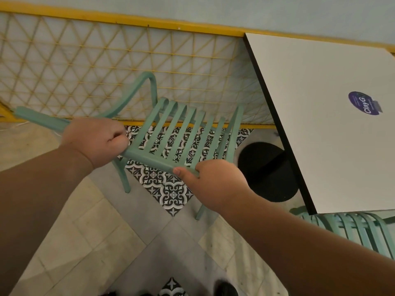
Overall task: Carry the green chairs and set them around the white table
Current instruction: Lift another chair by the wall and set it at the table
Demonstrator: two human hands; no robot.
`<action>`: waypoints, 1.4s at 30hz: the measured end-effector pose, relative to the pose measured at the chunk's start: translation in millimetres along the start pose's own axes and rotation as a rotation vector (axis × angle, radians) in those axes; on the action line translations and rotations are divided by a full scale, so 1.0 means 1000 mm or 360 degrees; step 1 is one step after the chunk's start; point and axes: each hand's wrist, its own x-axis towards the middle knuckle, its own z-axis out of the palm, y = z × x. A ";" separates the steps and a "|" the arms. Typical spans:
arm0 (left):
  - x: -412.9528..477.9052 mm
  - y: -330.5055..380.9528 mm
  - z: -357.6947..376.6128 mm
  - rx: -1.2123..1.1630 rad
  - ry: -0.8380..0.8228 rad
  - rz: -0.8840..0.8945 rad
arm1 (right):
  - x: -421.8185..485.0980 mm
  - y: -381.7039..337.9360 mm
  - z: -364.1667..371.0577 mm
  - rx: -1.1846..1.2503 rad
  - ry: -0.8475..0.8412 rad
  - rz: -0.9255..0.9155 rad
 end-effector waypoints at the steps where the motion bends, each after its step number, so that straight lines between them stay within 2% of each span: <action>1: 0.002 -0.002 0.001 -0.0033 0.0031 -0.0006 | 0.000 -0.002 0.000 0.0010 0.0005 -0.0001; 12: 0.012 -0.017 -0.013 0.0092 -0.0152 -0.0131 | 0.003 -0.027 0.005 0.0085 -0.0009 0.0002; 15: 0.008 -0.010 -0.011 0.0111 -0.0203 -0.0345 | 0.000 -0.018 -0.005 0.0279 -0.0161 -0.0021; 17: 0.002 0.006 -0.011 -0.0028 -0.0195 -0.0696 | -0.001 -0.006 -0.016 0.0446 -0.0214 -0.0080; 19: -0.010 0.033 -0.014 -0.0258 -0.0191 -0.1010 | 0.001 0.011 -0.023 0.0349 -0.0185 -0.0171; 21: -0.028 0.067 -0.012 -0.0441 -0.0064 -0.1023 | 0.004 0.024 -0.026 0.0275 -0.0139 -0.0250; 23: -0.043 0.100 -0.009 -0.0684 0.0052 -0.1033 | 0.007 0.028 -0.028 0.0463 -0.0126 -0.0289; 27: -0.037 0.141 0.001 -0.1225 0.0062 -0.1366 | 0.019 0.029 -0.026 0.0791 -0.0125 -0.0305; 32: -0.030 0.148 0.013 -0.1196 0.0217 -0.1382 | 0.019 0.021 -0.009 0.0675 -0.0344 -0.0279; 35: -0.028 0.148 0.013 -0.1191 0.0214 -0.1399 | 0.015 0.014 -0.013 0.0463 -0.0419 -0.0301; 42: -0.032 0.145 0.014 -0.1235 0.0234 -0.1312 | 0.010 0.009 -0.021 0.0267 -0.0609 -0.0215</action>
